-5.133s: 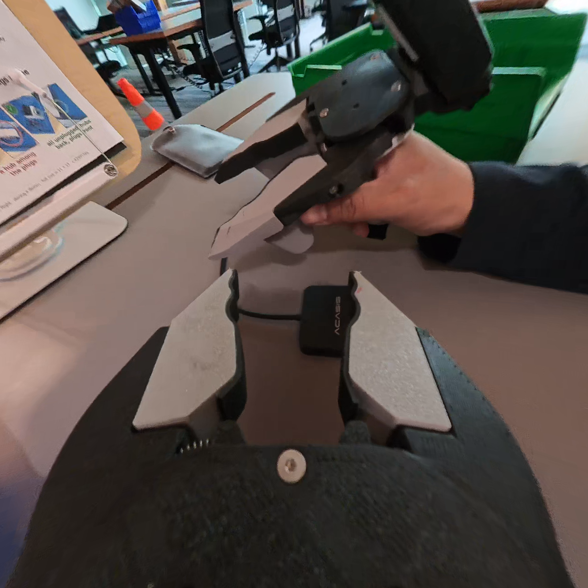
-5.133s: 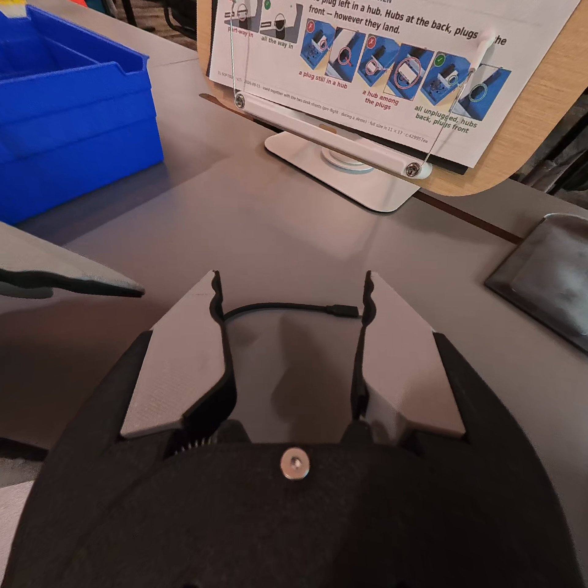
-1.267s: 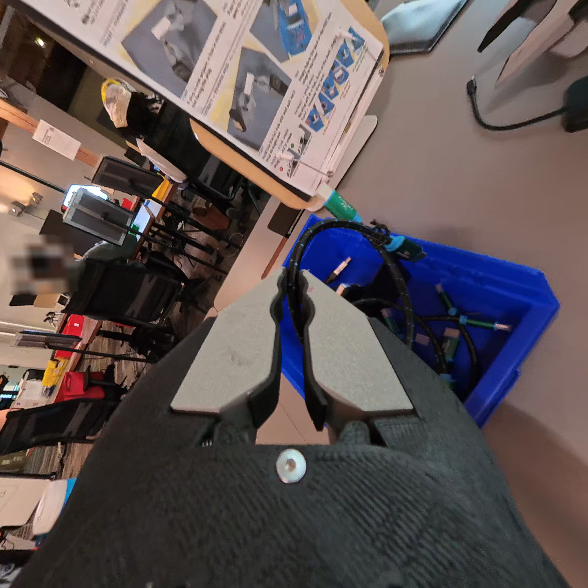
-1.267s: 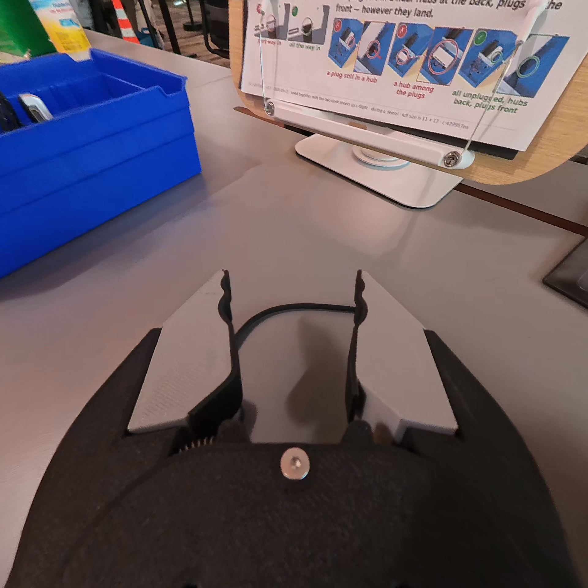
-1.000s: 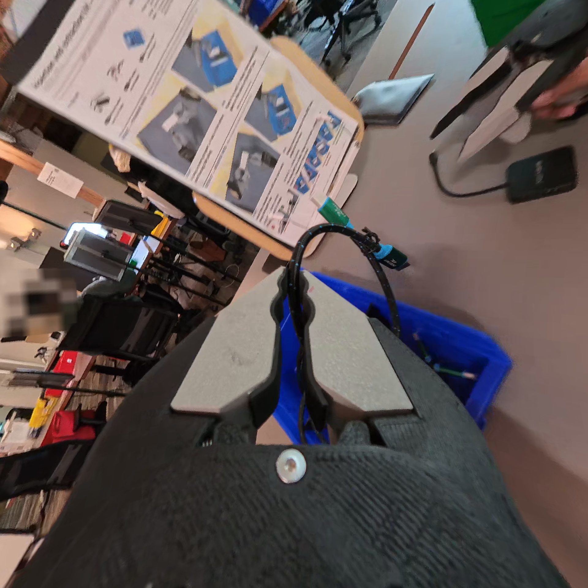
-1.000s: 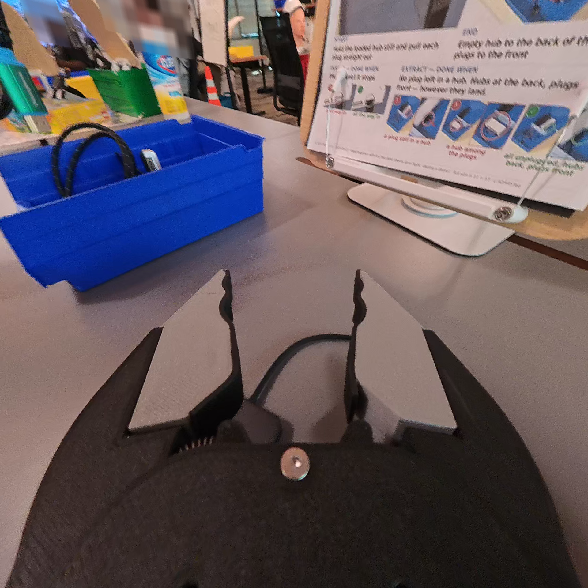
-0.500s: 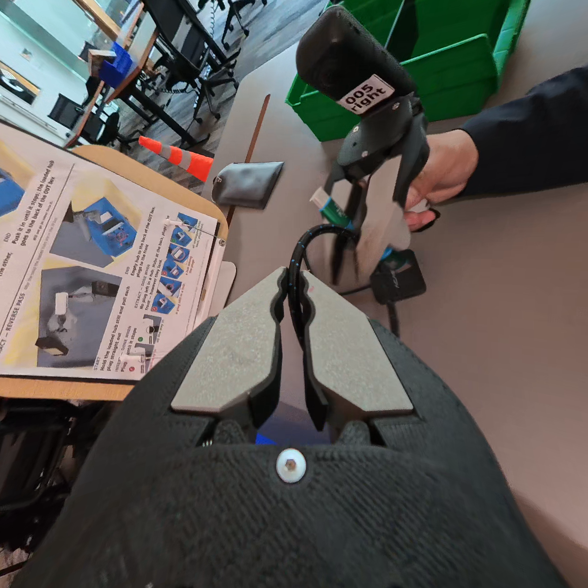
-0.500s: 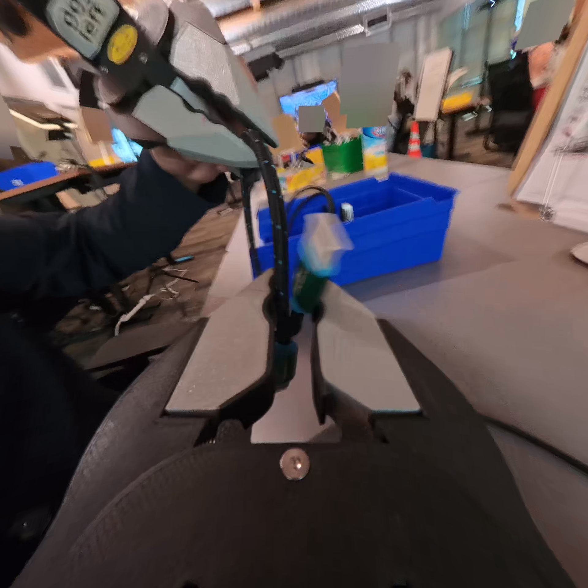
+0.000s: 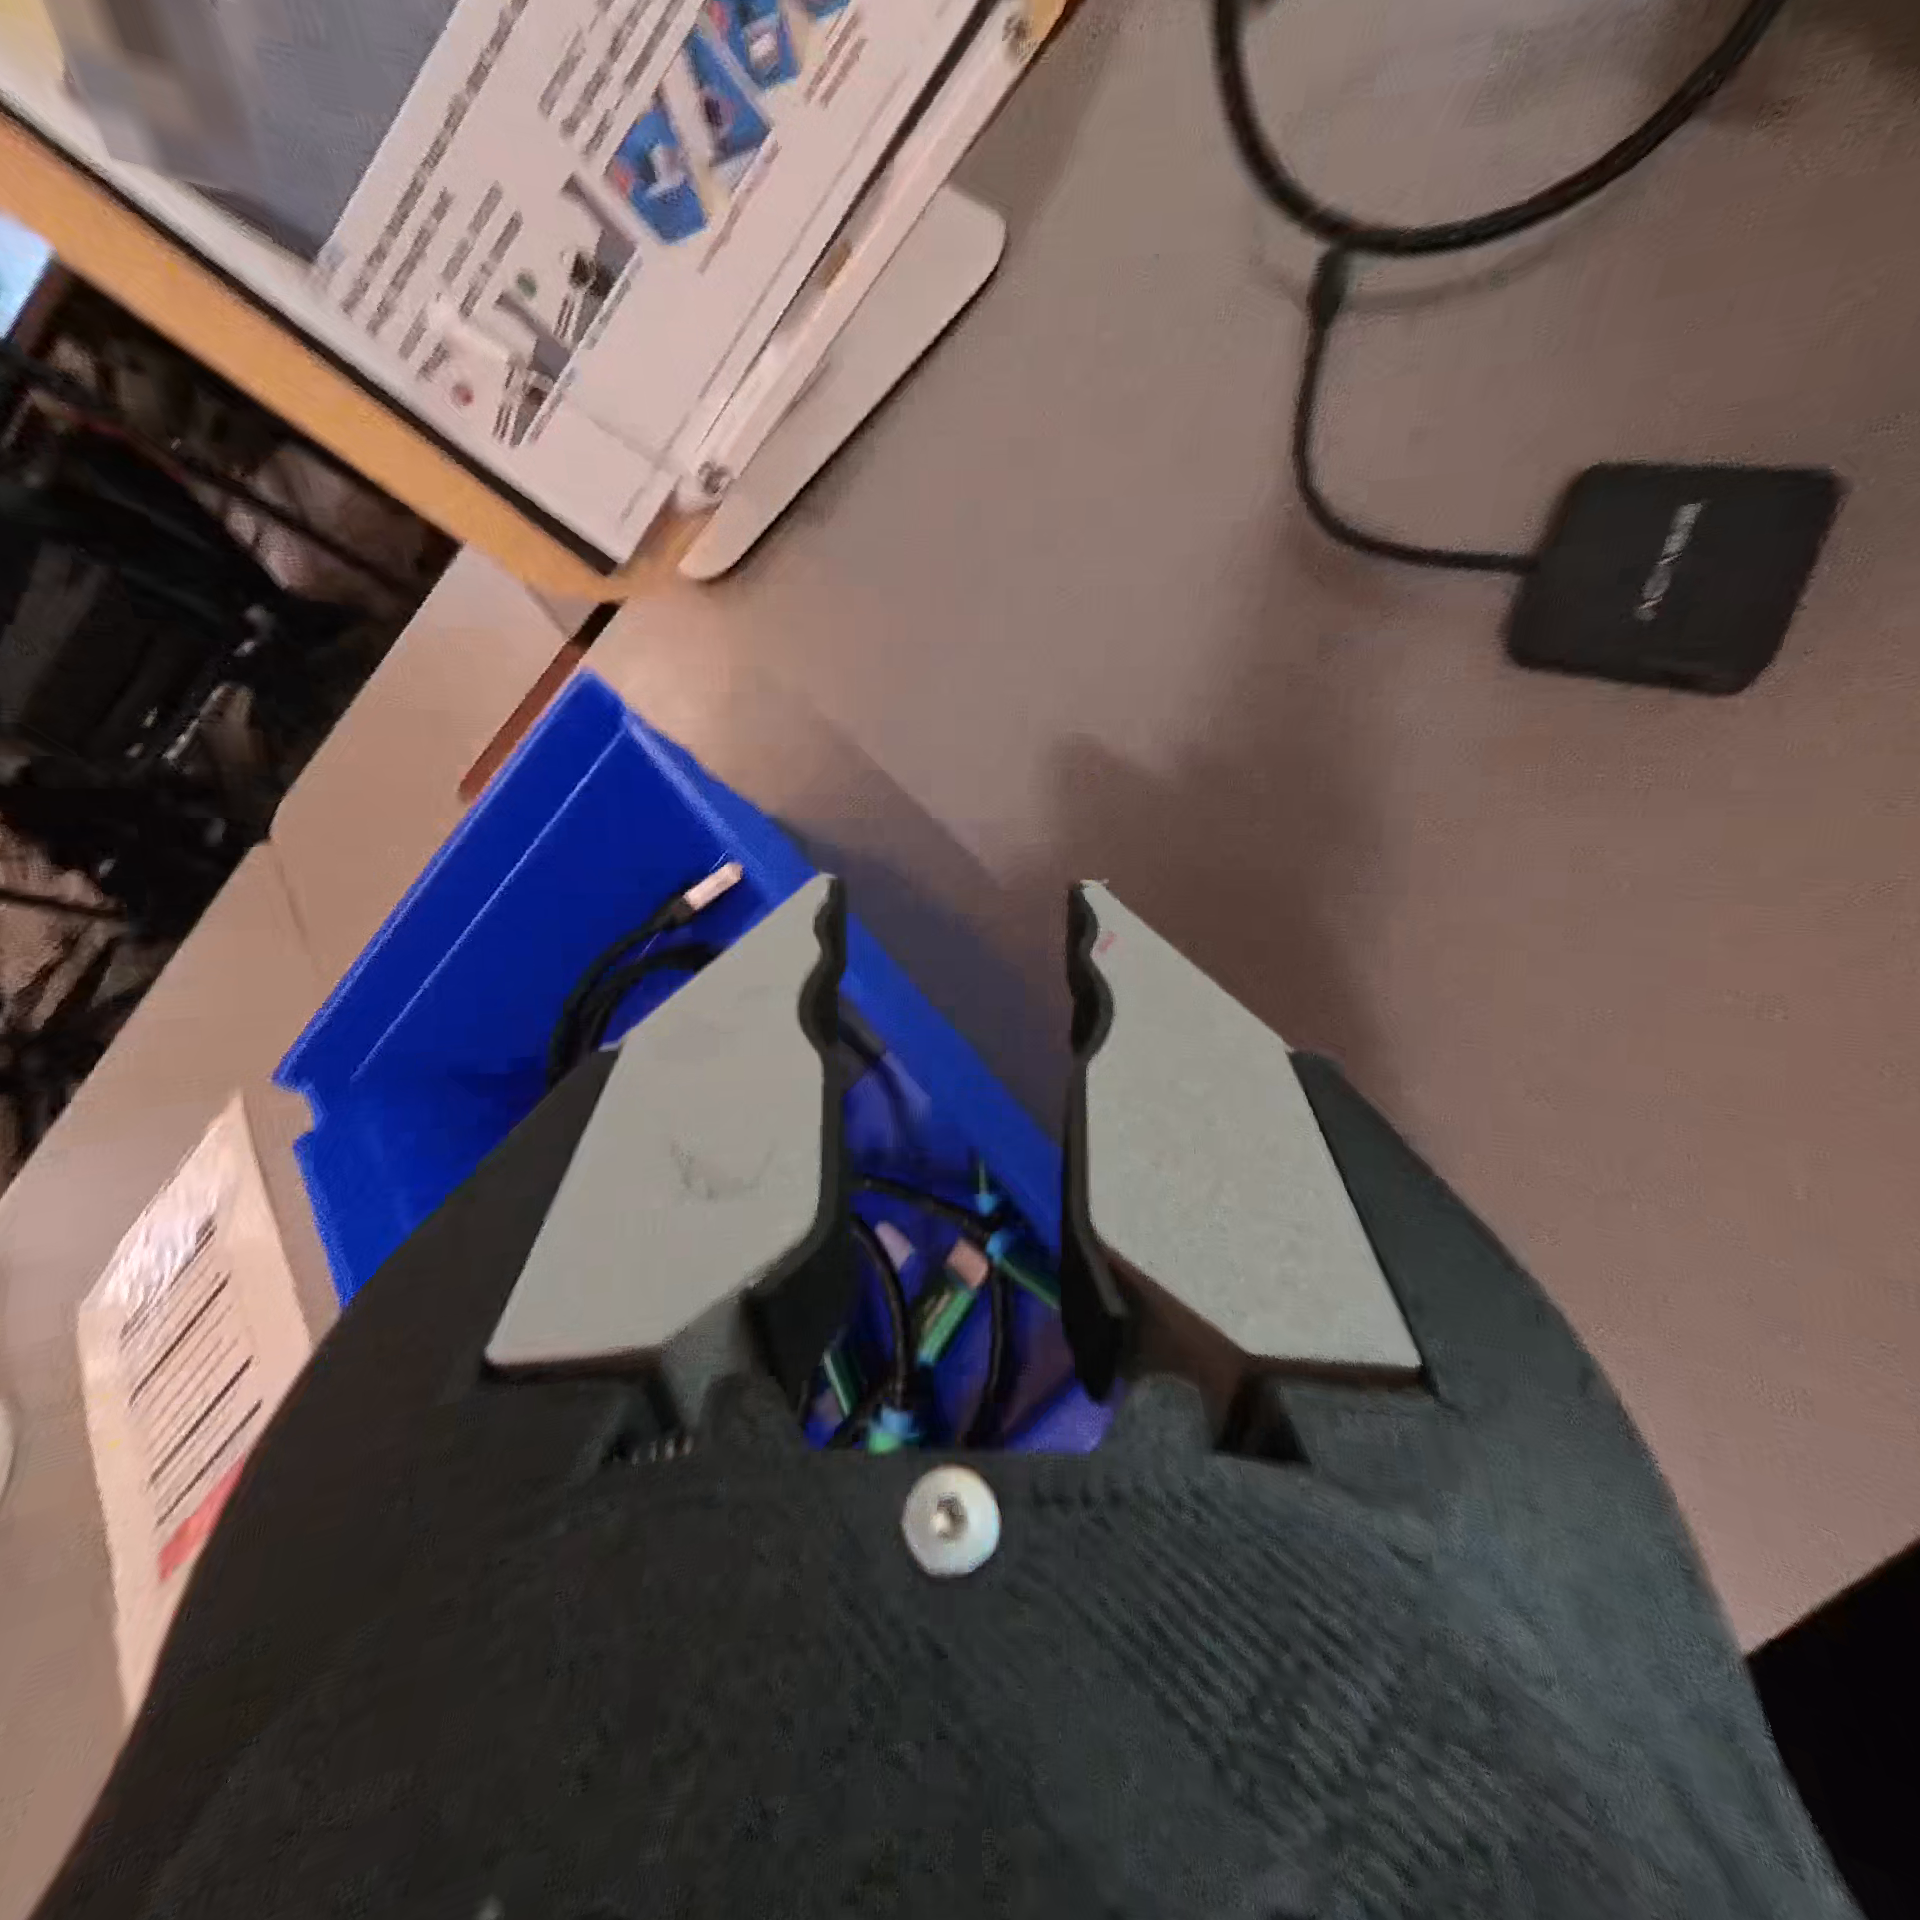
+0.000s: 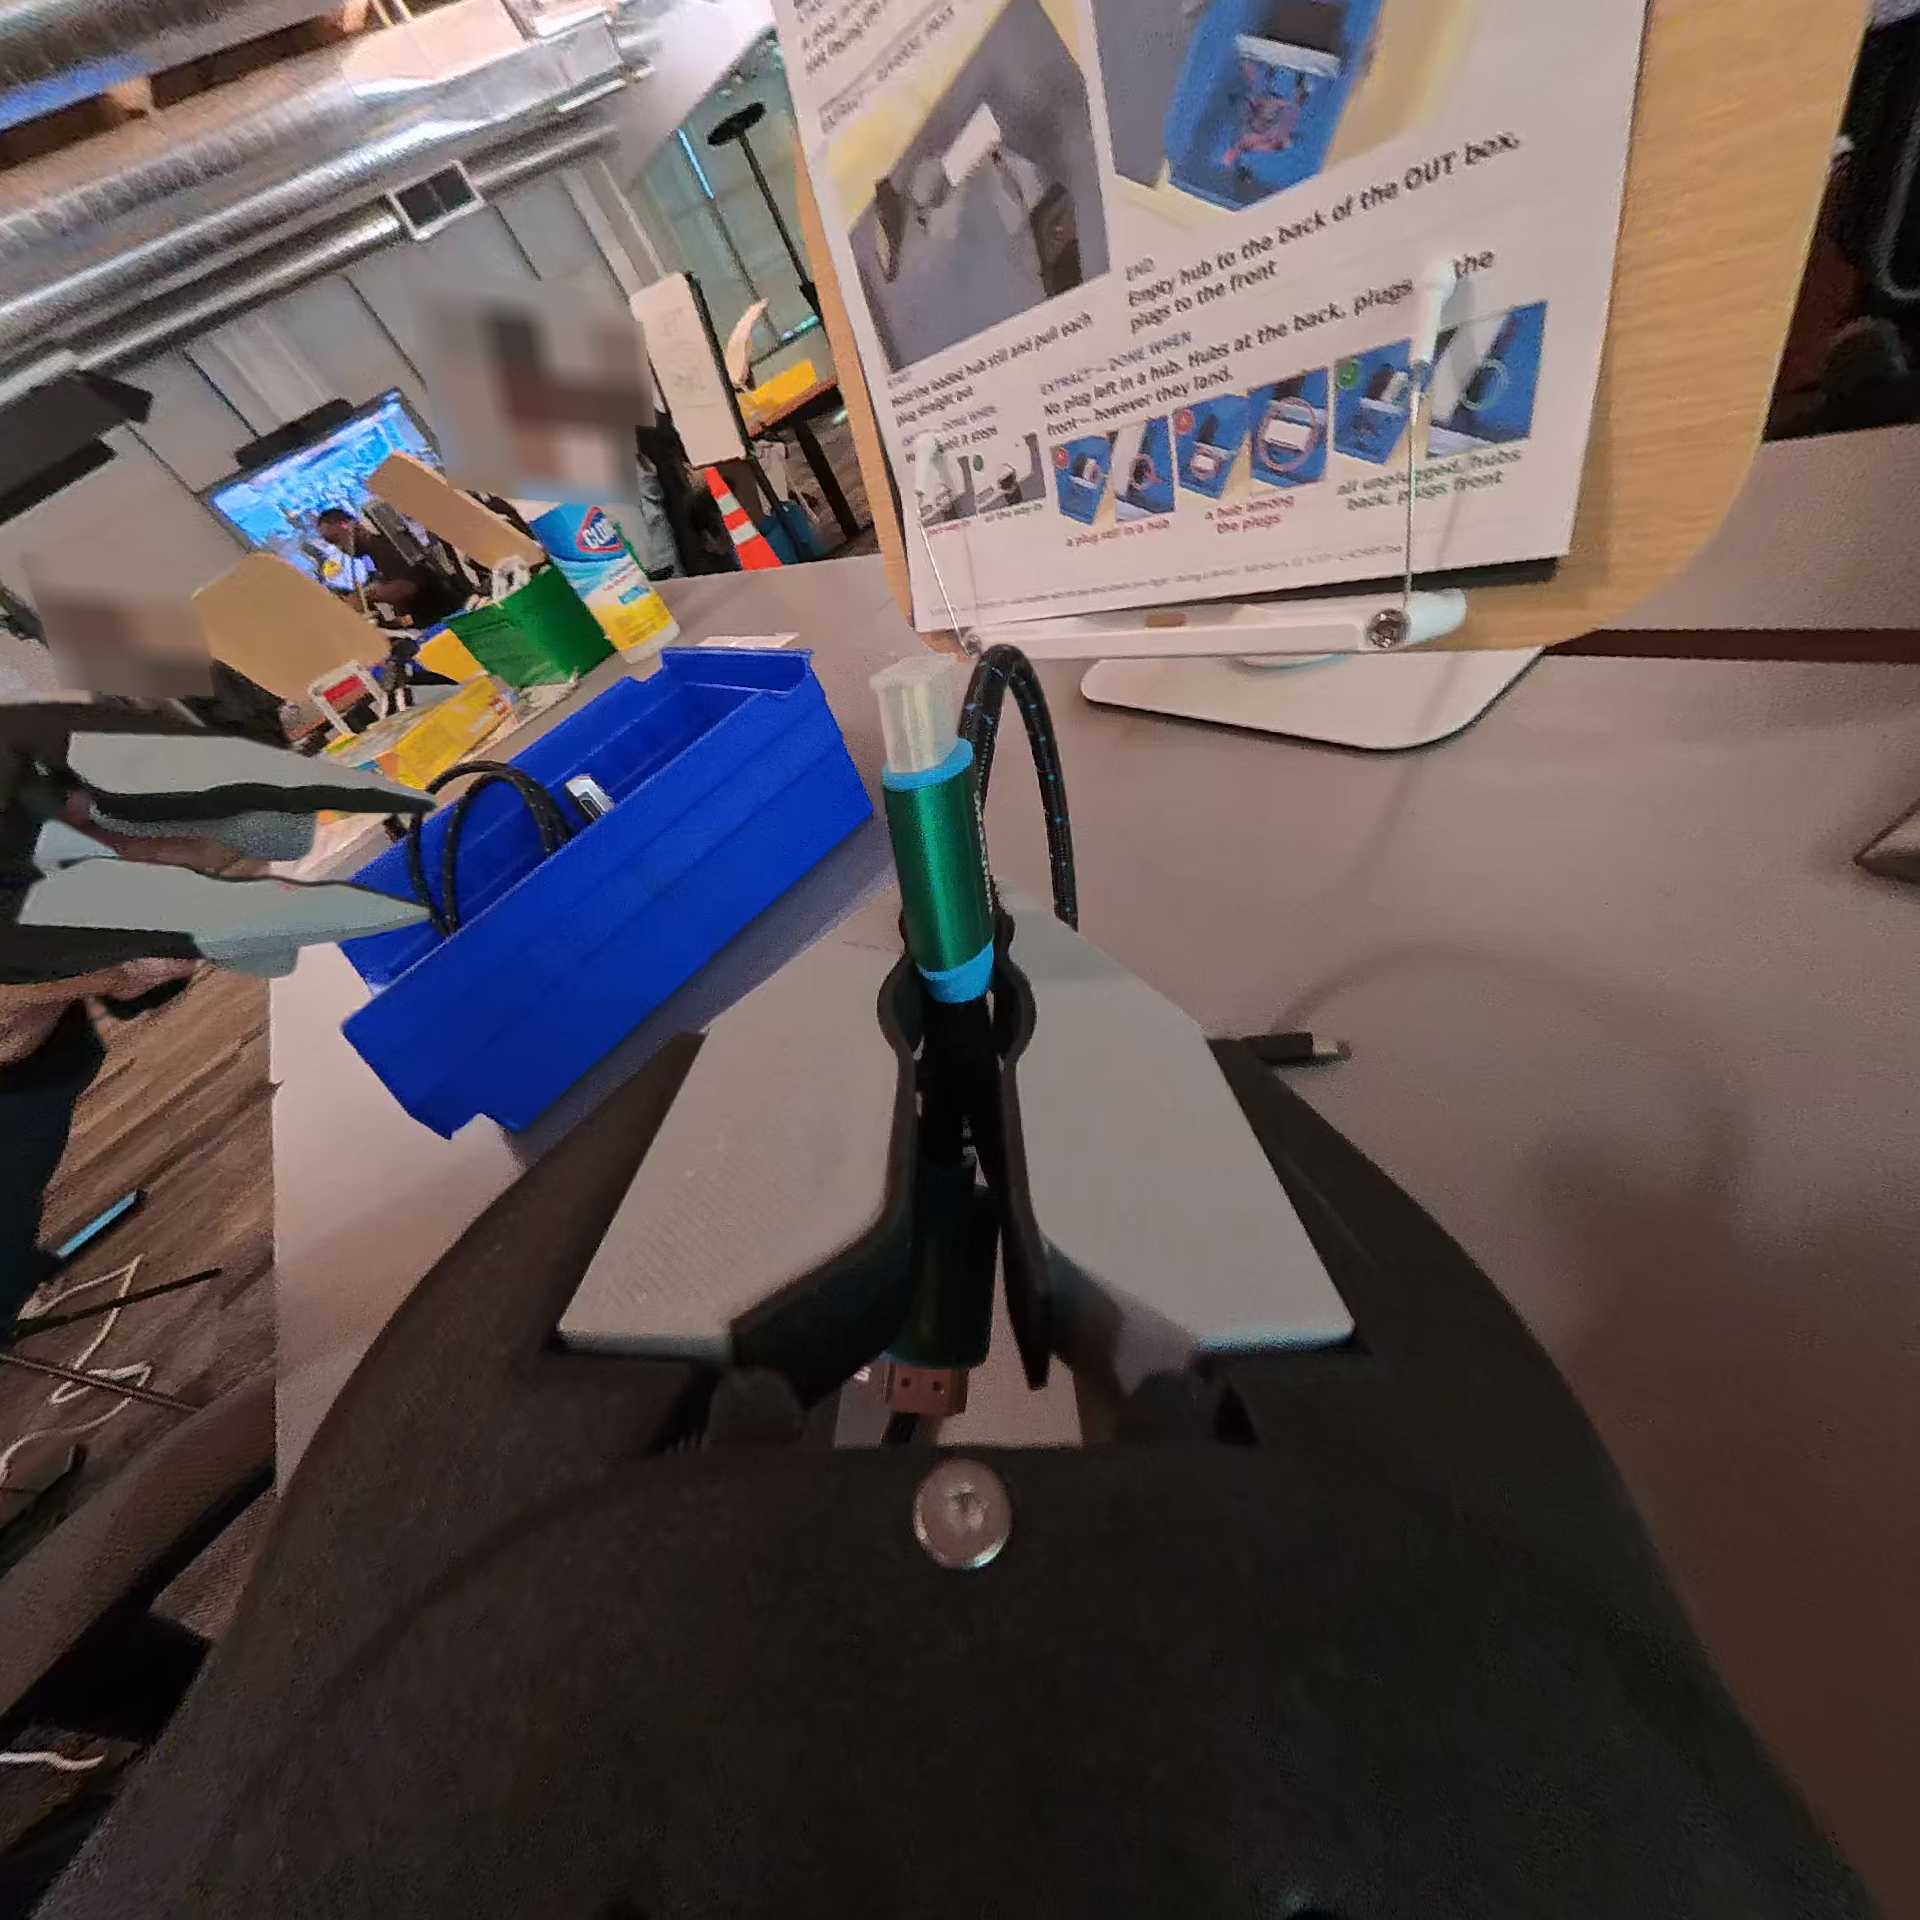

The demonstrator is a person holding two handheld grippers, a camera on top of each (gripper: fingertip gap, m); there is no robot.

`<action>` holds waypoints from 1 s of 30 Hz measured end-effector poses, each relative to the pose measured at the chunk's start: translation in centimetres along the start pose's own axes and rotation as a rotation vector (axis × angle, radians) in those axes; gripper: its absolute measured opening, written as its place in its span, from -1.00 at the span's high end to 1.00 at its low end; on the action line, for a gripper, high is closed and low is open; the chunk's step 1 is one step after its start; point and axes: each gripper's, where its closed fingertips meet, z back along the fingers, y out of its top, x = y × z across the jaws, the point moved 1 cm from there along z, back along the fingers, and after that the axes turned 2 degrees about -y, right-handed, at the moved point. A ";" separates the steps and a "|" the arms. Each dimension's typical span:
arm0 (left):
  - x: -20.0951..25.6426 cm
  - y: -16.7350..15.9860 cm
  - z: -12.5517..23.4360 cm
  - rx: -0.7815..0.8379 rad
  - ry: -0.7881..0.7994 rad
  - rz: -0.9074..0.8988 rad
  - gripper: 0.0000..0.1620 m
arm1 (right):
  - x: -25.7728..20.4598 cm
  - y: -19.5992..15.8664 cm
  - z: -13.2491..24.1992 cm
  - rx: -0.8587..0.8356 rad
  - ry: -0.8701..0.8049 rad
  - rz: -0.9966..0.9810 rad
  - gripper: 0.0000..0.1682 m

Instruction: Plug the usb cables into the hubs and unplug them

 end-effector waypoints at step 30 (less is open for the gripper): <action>-0.5 -2.7 -0.4 0.043 -0.103 0.112 0.46 | 0.4 -1.0 -1.1 0.000 0.003 -0.036 0.94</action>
